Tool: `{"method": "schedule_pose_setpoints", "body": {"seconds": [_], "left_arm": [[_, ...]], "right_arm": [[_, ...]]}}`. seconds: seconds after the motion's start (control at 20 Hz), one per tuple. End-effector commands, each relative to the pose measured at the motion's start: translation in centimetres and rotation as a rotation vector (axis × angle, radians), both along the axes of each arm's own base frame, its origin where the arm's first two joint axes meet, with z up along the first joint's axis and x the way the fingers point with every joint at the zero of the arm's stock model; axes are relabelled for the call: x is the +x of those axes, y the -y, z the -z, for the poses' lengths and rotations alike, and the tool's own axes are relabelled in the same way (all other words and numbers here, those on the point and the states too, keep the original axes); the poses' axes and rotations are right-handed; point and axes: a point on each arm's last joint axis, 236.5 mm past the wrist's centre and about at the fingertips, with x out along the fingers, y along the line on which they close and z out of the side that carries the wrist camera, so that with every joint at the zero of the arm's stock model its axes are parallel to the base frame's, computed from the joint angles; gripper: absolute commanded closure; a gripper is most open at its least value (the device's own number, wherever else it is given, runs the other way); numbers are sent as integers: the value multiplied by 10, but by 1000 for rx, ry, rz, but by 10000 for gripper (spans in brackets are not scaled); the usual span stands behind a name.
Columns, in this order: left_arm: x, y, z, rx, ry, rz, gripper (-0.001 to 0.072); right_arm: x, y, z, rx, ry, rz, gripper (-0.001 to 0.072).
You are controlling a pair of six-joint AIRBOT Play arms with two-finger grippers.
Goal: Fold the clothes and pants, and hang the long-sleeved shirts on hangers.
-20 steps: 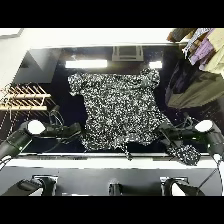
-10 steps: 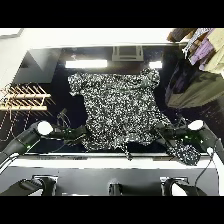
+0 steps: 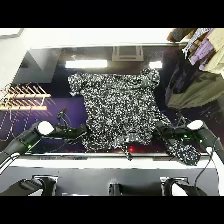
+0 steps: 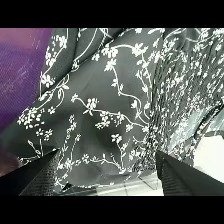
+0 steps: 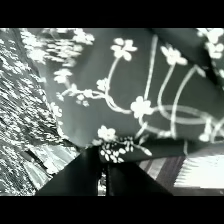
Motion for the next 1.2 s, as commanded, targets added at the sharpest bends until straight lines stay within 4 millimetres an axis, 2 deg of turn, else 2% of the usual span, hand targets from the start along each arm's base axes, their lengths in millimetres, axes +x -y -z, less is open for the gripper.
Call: {"method": "schedule_pose_setpoints", "body": {"seconds": [0.0,0.1,0.3,0.45,0.6,0.75,0.95,1.0,1.05,1.1,1.15], "left_arm": [[3,0,0,1,8,-6,-9],[3,0,0,1,8,-6,-9],[3,0,1,3,8,-4,-9],[-2,-5,9,41,3,35,-10],[-11,-14,20,97,-27,77,-10],[-13,-13,27,104,-45,81,-10],[-22,7,43,104,-65,119,0],[-25,13,46,102,-68,127,104],[-26,18,48,97,-67,133,383],[-27,22,48,96,-58,140,695],[-24,23,46,92,-45,137,688]], "right_arm": [[4,-2,-5,10,23,7,683],[5,-4,-16,14,41,-2,683],[10,-8,-52,36,84,-1,684],[3,-13,-69,51,93,-11,684],[-5,-17,-78,61,95,-27,684],[-10,-20,-85,66,100,-34,684],[-17,-23,-87,79,79,-42,684],[-17,-23,-87,81,72,-36,684],[-18,-24,-88,86,68,-35,684],[-19,-25,-88,90,63,-38,684],[-21,-26,-88,95,57,-43,684]]}}
